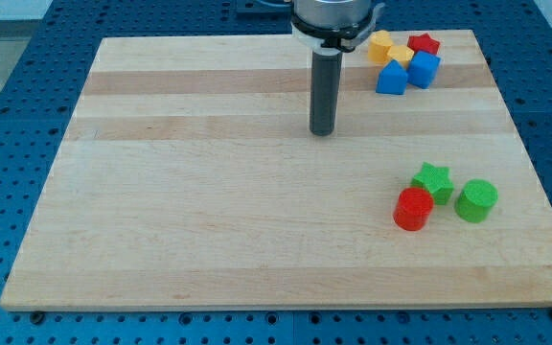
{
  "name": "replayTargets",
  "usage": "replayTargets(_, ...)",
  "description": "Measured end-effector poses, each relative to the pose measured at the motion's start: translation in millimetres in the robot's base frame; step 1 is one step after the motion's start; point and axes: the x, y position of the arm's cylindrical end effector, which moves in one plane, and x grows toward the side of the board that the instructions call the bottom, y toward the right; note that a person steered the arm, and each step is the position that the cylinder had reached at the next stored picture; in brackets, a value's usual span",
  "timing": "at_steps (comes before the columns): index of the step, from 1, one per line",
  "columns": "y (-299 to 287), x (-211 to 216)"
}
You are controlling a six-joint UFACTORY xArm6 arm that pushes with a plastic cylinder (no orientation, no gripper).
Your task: Move the red star diagonally to the yellow hexagon
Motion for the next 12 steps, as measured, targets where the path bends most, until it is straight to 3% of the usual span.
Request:
replayTargets(1,8.2,5.2)
replayTargets(3,134.6,-17.8)
replayTargets(5,192.7,-162.8)
replayTargets(6,243.9,-168.5)
replayTargets(7,248.0,-203.1)
replayTargets(9,71.8,-147.0)
replayTargets(11,64.8,-101.9)
replayTargets(12,54.1,-100.9)
